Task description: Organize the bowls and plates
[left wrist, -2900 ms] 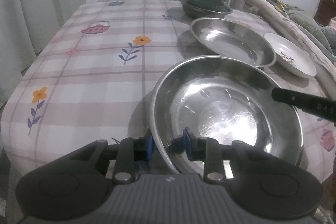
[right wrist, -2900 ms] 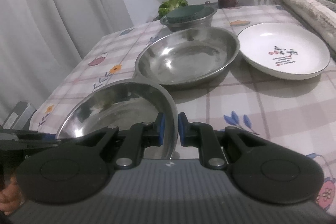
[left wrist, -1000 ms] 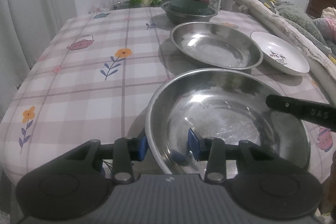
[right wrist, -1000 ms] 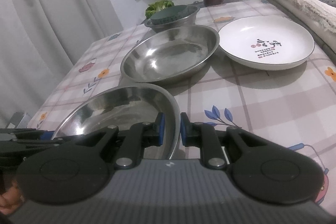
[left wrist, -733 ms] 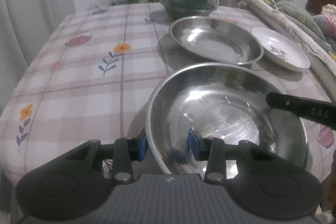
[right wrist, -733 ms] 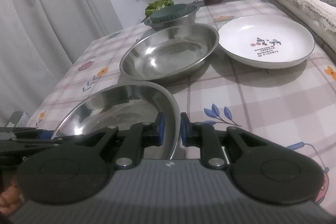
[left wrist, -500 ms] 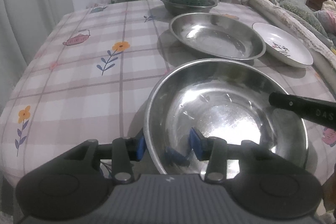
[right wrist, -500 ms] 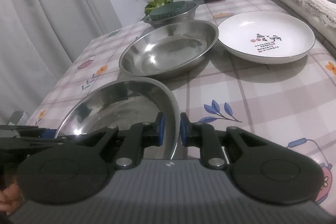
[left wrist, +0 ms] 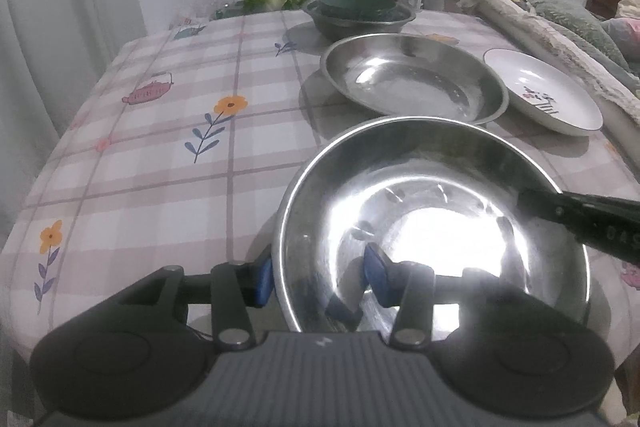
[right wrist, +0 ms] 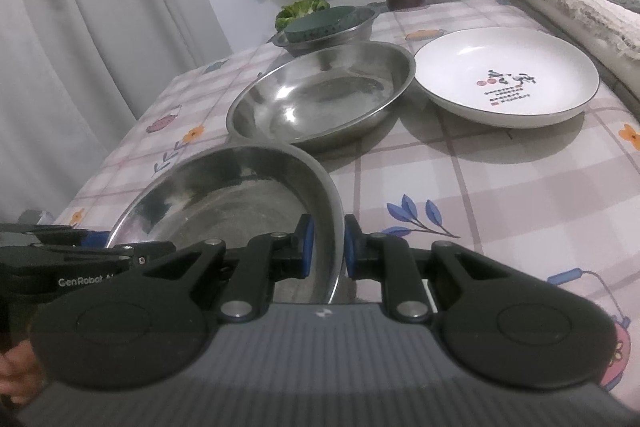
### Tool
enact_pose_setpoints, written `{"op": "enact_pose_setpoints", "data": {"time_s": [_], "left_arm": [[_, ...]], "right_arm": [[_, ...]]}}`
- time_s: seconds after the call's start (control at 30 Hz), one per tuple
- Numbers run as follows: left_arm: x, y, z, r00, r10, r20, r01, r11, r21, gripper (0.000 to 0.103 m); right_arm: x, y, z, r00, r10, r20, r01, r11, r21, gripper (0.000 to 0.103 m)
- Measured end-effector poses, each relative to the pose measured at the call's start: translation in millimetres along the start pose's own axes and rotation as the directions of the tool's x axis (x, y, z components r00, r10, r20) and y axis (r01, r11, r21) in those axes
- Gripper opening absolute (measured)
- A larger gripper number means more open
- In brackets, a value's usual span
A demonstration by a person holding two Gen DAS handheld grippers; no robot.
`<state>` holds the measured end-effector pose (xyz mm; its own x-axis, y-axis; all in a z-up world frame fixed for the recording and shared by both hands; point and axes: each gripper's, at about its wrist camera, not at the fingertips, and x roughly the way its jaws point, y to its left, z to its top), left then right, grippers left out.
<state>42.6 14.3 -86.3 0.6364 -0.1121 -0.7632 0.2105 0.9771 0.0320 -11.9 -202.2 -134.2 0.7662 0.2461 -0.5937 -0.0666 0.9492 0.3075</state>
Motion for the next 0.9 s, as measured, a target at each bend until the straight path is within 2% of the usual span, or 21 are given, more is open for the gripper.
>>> {"op": "enact_pose_setpoints", "data": {"time_s": [0.9], "left_arm": [[-13.6, -4.5, 3.5, 1.000, 0.009, 0.004, -0.009, 1.000, -0.003, 0.047]], "right_arm": [[-11.9, 2.6, 3.8, 1.000, -0.004, 0.010, 0.004, 1.000, -0.004, 0.017]]}}
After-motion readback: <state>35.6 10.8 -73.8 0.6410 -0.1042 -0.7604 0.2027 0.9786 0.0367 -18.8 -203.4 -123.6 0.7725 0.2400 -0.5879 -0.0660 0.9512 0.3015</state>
